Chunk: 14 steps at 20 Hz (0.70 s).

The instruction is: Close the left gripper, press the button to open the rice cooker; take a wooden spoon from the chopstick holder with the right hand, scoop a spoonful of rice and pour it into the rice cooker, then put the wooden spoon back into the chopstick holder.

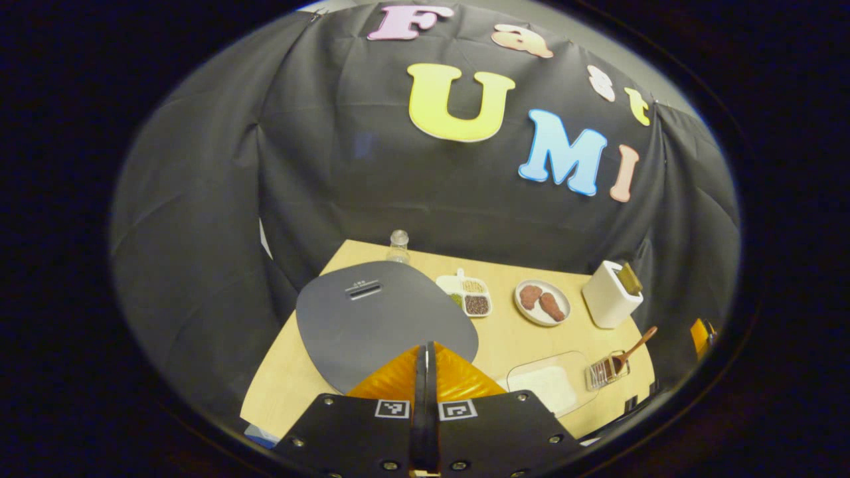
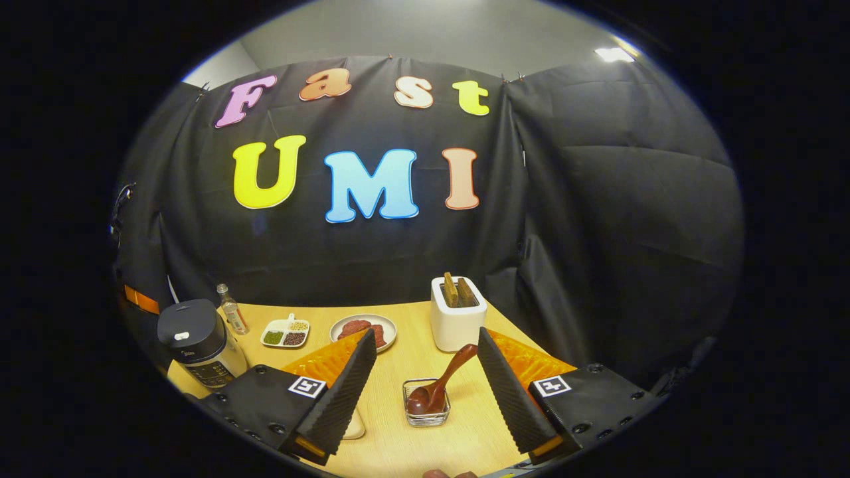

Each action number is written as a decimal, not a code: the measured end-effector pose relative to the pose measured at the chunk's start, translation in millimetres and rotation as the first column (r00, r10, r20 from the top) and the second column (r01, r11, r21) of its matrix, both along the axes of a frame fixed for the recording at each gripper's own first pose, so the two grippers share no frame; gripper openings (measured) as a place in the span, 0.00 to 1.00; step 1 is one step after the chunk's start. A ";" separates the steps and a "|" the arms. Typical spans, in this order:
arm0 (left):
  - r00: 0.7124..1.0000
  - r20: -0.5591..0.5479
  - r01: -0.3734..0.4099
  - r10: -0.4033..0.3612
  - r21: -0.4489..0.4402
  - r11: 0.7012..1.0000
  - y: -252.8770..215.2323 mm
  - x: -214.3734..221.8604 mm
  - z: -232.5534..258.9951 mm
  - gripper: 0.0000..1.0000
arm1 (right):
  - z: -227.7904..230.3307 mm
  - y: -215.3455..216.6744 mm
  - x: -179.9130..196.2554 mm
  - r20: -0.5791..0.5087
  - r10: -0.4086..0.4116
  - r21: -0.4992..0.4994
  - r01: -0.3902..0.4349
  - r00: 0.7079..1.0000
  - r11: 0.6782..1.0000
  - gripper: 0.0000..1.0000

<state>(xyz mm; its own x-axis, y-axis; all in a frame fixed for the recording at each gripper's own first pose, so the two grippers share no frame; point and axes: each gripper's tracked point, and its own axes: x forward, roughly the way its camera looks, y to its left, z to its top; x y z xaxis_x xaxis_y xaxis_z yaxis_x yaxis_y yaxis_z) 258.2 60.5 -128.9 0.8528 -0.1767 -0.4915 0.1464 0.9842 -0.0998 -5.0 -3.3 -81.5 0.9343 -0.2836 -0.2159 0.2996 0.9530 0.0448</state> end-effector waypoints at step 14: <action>0.972 -0.186 0.148 -0.145 0.003 0.989 -26.0 25.2 -73.0 0.01 | -12.2 14.7 -16.3 -0.080 -0.109 -0.030 0.107 0.991 0.994 0.98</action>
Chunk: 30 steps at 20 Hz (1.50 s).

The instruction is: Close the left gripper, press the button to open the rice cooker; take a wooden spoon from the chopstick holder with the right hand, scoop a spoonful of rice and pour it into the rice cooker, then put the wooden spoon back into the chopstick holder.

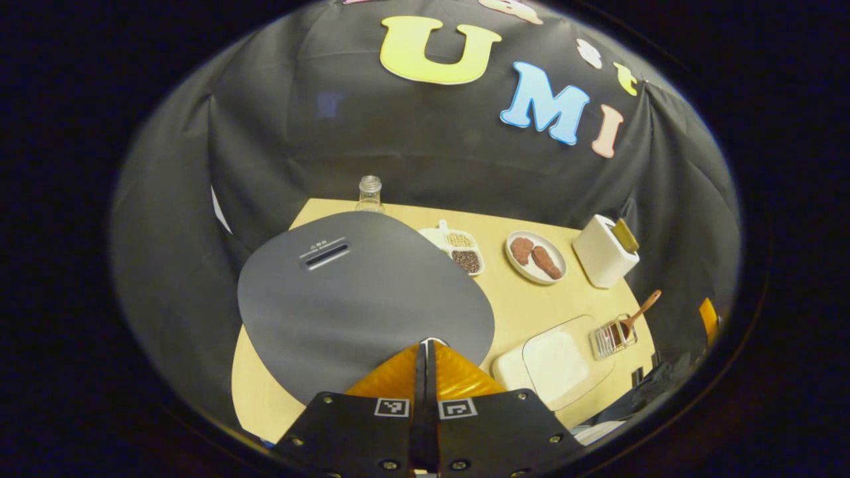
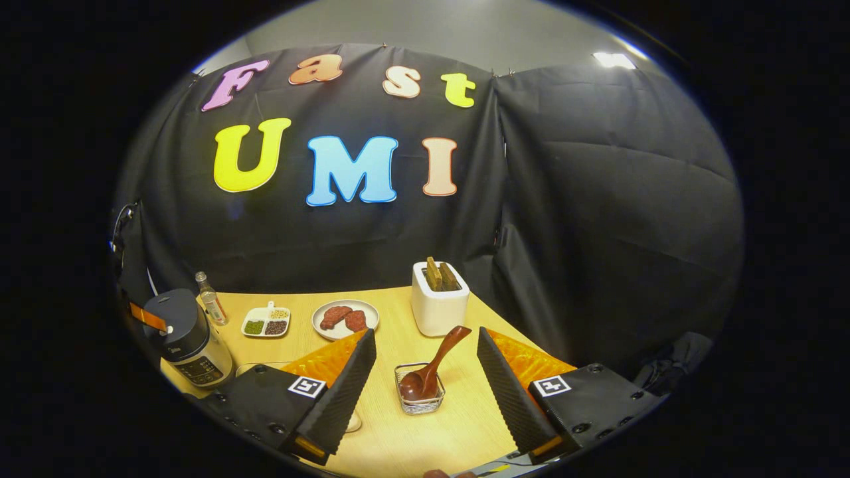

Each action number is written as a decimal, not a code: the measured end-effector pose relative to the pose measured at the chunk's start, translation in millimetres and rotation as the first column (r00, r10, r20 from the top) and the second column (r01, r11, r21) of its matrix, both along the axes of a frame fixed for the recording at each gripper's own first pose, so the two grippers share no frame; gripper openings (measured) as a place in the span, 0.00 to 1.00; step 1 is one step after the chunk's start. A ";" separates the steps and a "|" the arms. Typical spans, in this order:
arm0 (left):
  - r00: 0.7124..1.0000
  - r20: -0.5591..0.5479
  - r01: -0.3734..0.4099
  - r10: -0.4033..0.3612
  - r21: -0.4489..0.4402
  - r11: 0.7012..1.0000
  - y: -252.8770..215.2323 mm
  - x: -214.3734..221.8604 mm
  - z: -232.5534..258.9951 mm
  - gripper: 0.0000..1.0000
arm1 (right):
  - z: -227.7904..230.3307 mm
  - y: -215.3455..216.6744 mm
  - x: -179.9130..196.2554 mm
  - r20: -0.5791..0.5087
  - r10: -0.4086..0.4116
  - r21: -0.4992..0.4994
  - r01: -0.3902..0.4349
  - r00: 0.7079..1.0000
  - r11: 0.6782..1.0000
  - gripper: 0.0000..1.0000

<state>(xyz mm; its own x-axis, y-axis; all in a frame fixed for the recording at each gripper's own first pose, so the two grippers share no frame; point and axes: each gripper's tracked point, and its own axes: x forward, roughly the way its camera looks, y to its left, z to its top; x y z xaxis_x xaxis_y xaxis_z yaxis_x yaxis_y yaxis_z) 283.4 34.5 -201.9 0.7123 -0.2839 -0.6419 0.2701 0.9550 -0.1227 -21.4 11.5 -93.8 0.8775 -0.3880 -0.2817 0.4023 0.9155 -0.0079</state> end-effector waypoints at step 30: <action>0.778 0.604 -0.276 0.175 0.077 0.958 9.5 -33.1 196.5 0.00 | -31.9 -50.7 42.1 -0.053 0.080 0.158 -0.071 0.995 0.985 0.98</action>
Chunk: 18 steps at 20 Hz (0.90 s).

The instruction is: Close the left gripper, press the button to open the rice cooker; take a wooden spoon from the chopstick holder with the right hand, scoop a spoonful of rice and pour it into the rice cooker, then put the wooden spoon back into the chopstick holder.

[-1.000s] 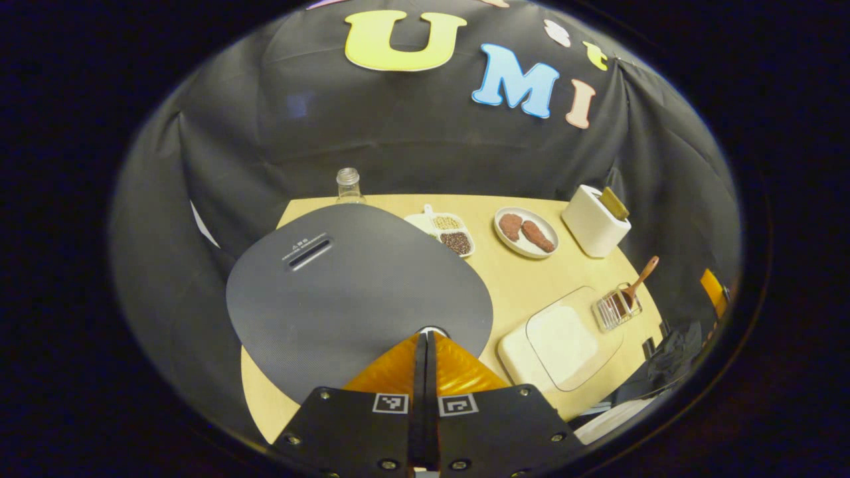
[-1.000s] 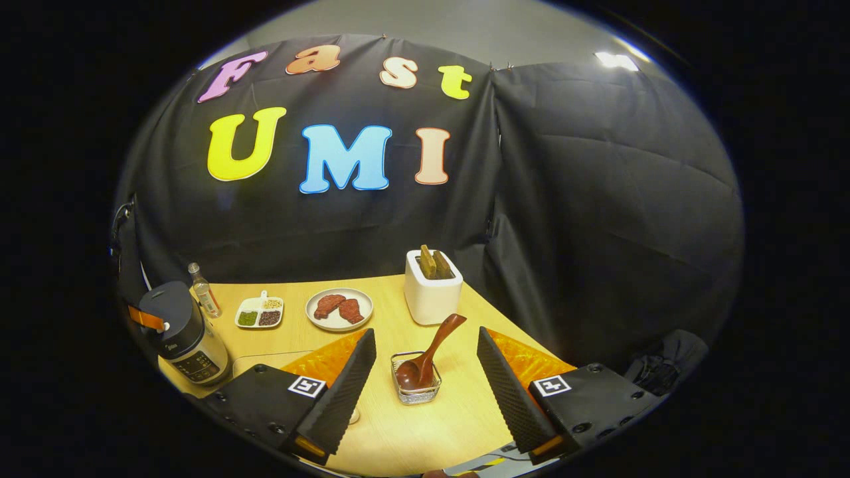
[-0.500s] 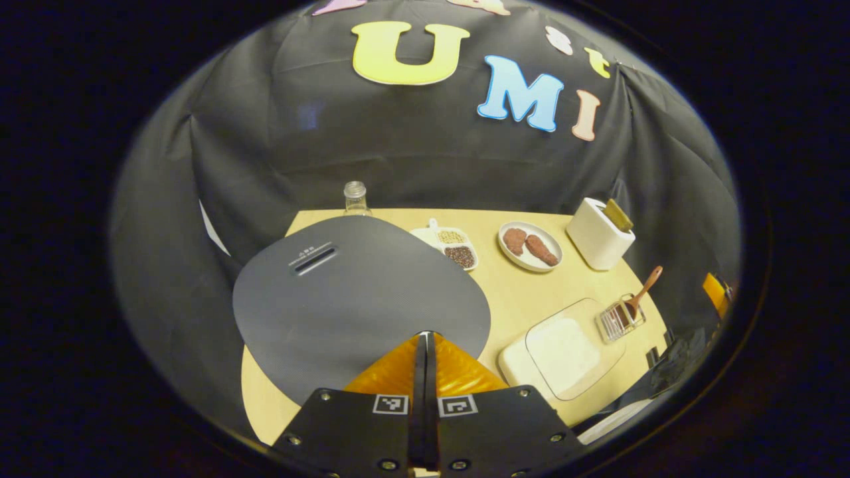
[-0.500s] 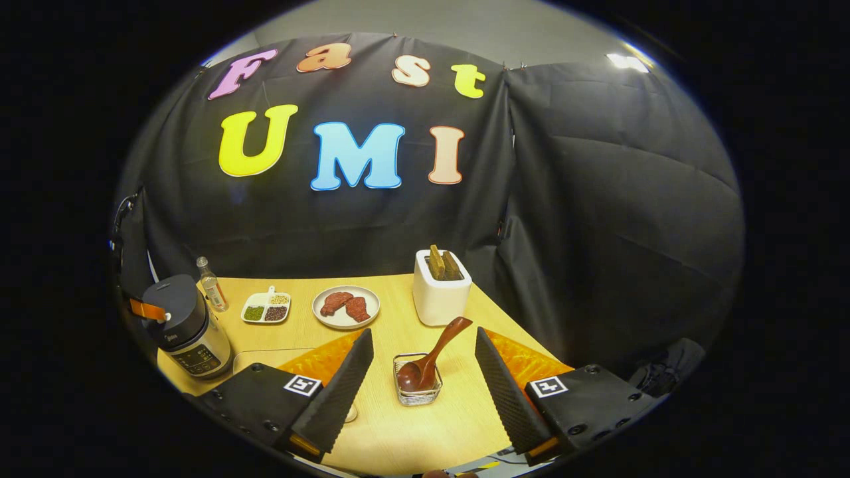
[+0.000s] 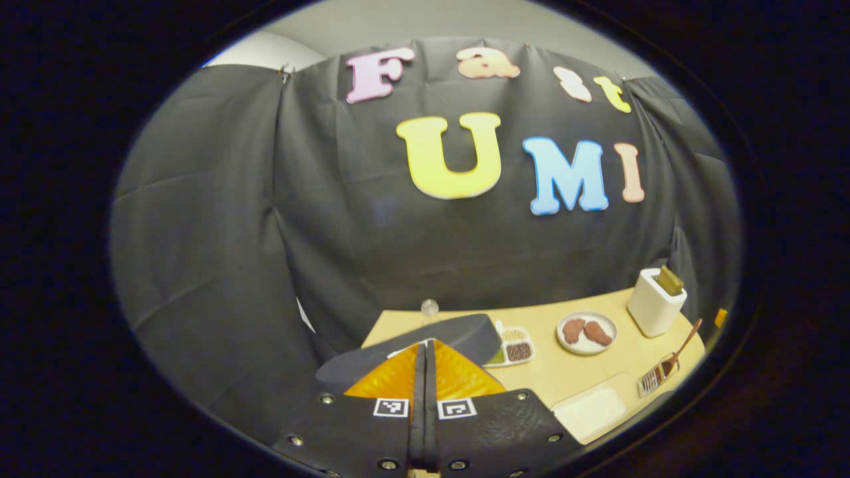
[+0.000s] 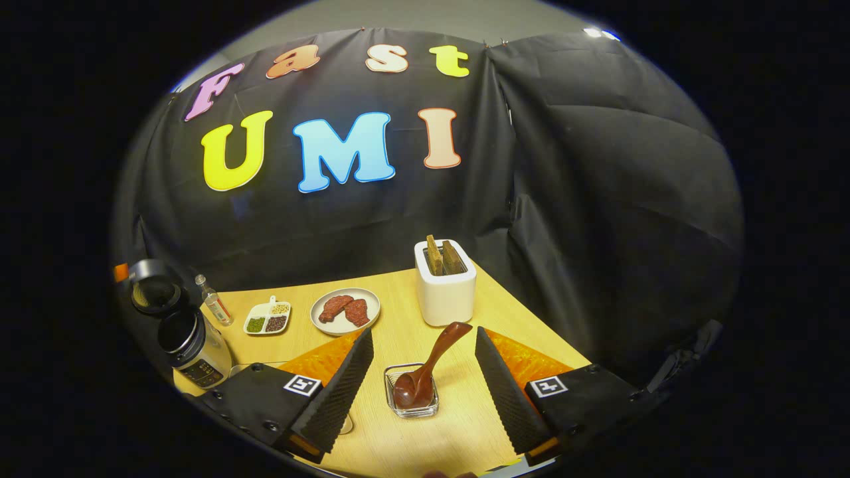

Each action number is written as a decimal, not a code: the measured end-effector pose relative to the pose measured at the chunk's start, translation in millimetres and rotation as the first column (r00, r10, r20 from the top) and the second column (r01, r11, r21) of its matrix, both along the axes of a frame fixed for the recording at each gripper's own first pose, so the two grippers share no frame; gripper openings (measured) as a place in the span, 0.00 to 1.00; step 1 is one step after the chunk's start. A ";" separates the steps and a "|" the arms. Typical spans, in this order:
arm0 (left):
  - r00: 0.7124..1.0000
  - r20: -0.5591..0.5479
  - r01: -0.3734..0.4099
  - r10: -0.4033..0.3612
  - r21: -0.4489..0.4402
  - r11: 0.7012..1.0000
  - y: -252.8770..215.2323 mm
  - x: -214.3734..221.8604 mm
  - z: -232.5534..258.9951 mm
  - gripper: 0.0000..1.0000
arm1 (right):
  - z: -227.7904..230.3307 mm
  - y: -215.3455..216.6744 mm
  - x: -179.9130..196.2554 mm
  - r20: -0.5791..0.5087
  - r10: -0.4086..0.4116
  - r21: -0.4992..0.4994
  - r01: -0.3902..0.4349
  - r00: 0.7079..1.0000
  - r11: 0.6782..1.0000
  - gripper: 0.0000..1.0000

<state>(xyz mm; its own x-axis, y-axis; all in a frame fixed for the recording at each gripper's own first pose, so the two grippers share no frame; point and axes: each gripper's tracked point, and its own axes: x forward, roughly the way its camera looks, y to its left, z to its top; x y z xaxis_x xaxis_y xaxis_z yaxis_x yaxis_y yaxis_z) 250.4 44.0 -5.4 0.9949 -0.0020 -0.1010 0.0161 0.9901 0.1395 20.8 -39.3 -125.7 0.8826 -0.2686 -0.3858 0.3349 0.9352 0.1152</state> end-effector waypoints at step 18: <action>0.979 -0.028 -0.205 0.203 -0.081 0.975 -59.6 -118.4 -45.8 0.93 | -123.8 -41.0 73.2 -0.210 0.191 0.400 -0.094 0.959 0.912 0.98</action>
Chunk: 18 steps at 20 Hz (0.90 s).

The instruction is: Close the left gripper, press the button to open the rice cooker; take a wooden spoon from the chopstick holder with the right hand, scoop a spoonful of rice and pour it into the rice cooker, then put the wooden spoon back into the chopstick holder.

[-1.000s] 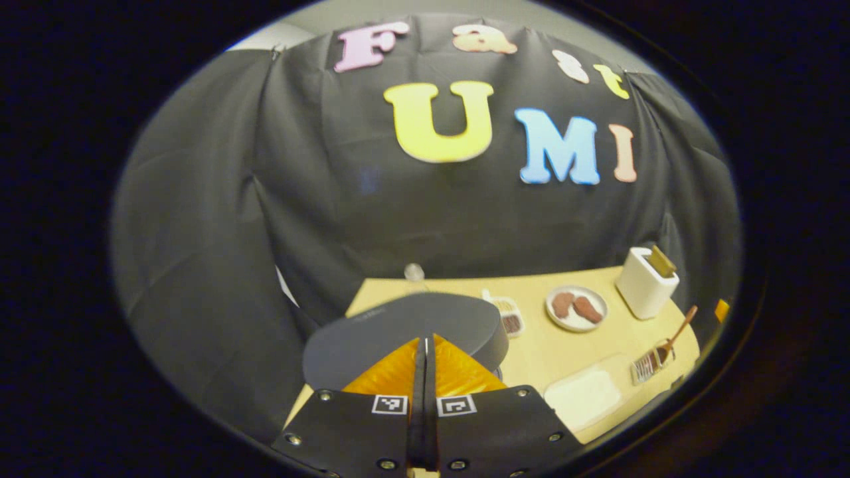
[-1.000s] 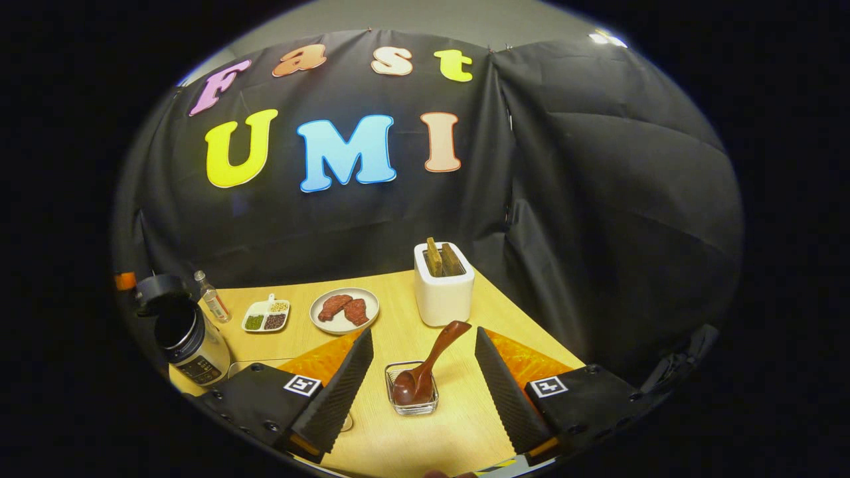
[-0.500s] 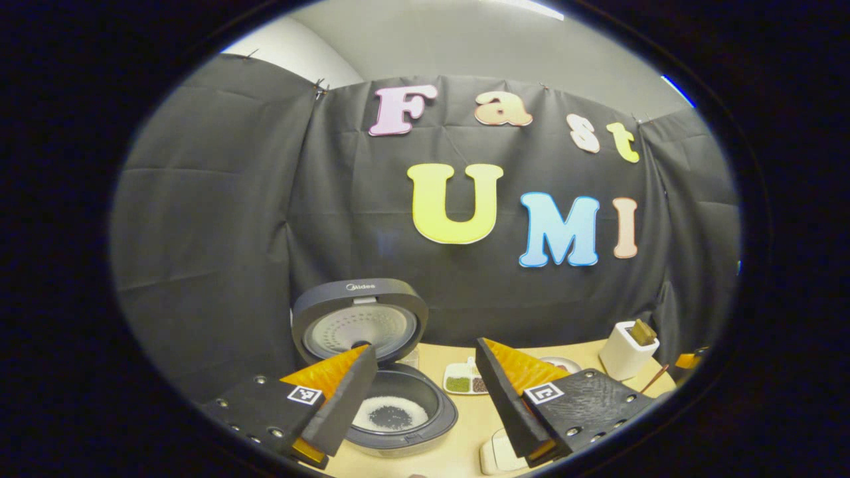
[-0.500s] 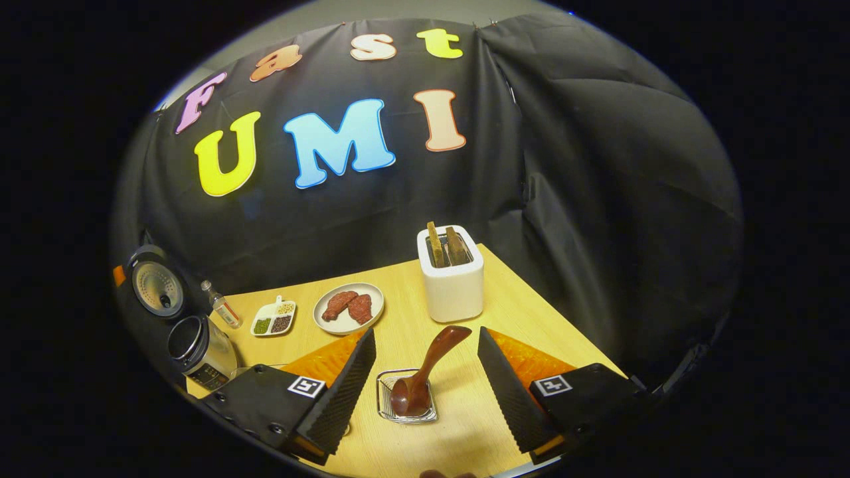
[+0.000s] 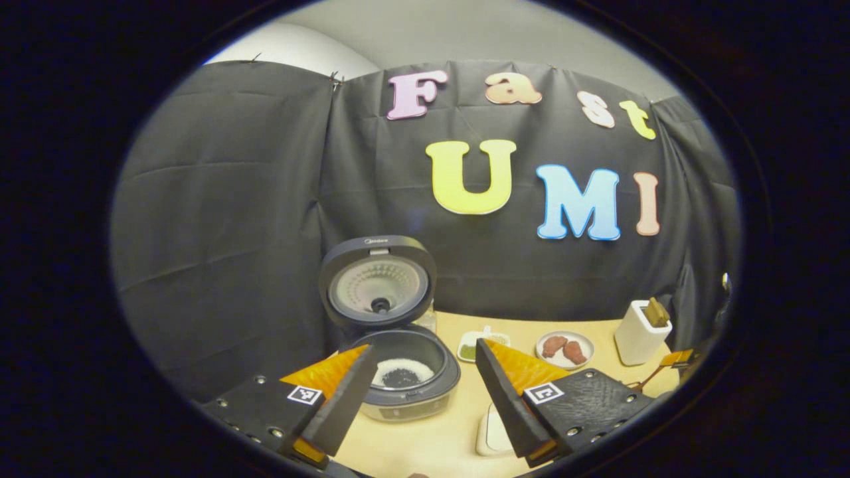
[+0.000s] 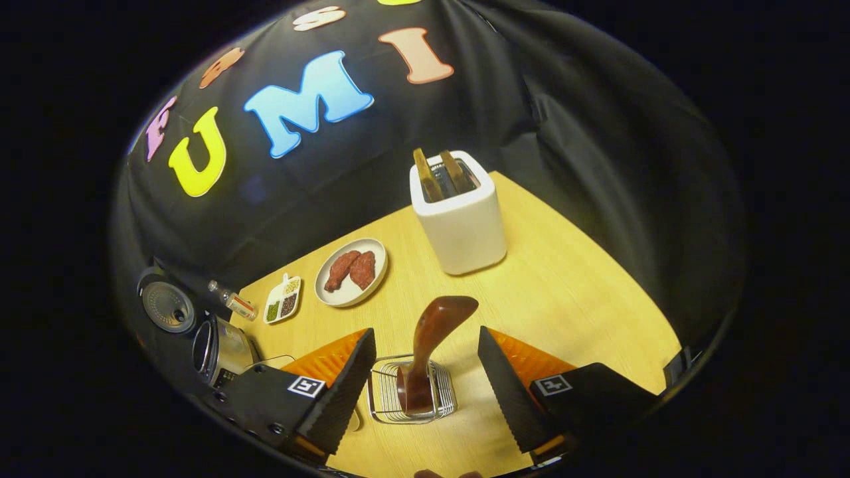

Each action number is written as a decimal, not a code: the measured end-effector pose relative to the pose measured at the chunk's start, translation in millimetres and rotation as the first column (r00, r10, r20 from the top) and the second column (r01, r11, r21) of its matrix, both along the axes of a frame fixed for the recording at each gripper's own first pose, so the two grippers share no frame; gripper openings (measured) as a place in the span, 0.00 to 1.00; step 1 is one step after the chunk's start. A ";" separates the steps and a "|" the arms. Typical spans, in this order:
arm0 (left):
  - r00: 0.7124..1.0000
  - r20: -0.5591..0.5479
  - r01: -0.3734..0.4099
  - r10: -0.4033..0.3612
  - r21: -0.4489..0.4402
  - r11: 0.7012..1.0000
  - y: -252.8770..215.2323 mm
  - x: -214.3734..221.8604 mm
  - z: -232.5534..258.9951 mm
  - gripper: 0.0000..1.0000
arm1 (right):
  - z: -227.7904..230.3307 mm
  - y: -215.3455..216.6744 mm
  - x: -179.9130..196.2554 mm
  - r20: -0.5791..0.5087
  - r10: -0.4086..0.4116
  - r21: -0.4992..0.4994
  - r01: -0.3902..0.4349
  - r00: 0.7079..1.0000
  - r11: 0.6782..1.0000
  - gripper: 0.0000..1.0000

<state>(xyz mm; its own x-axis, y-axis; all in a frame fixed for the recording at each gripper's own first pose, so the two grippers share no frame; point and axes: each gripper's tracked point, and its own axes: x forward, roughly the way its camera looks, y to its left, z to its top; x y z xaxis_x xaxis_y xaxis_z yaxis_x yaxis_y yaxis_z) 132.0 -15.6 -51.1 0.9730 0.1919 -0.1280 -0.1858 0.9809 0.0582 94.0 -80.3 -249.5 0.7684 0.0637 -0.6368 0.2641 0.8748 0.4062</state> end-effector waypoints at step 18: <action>0.994 -0.103 0.043 -0.043 -0.001 0.999 -62.1 -14.0 -41.5 0.94 | -6.6 15.0 37.2 0.046 -0.019 0.204 0.009 0.999 0.979 0.25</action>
